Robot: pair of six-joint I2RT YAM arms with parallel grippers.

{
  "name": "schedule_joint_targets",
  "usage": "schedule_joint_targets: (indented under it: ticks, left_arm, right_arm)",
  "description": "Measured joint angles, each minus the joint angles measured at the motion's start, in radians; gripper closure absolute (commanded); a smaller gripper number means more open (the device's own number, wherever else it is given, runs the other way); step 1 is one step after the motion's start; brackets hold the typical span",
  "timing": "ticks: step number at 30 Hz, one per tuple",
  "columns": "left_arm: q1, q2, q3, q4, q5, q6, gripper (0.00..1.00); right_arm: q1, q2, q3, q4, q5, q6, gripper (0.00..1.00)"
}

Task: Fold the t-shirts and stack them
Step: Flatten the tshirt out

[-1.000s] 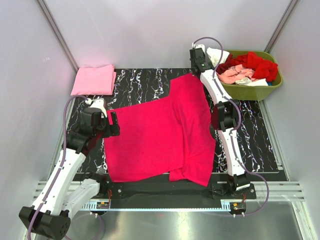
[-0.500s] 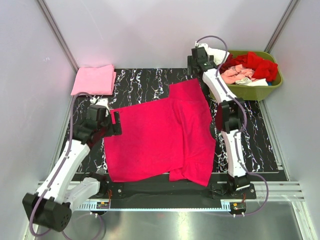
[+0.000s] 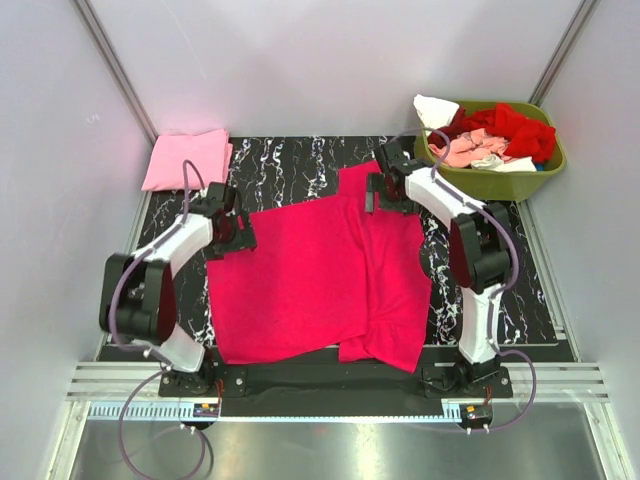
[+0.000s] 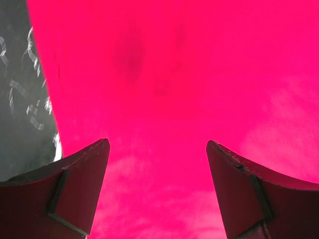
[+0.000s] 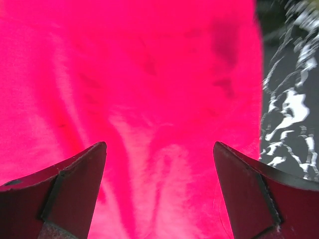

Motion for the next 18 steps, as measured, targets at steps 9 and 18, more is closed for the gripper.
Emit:
schedule_joint_targets:
  ticks: [9, 18]
  left_arm:
    - [0.047, 0.359, 0.224, 0.024, -0.064, -0.017, 0.36]
    - [0.078, 0.692, 0.729, -0.108, -0.189, 0.109, 0.34]
  right_arm:
    - [-0.024, 0.251, 0.149, -0.113, -0.036, 0.003, 0.04]
    - [-0.116, 0.514, 0.605, -0.25, -0.062, -0.02, 0.05]
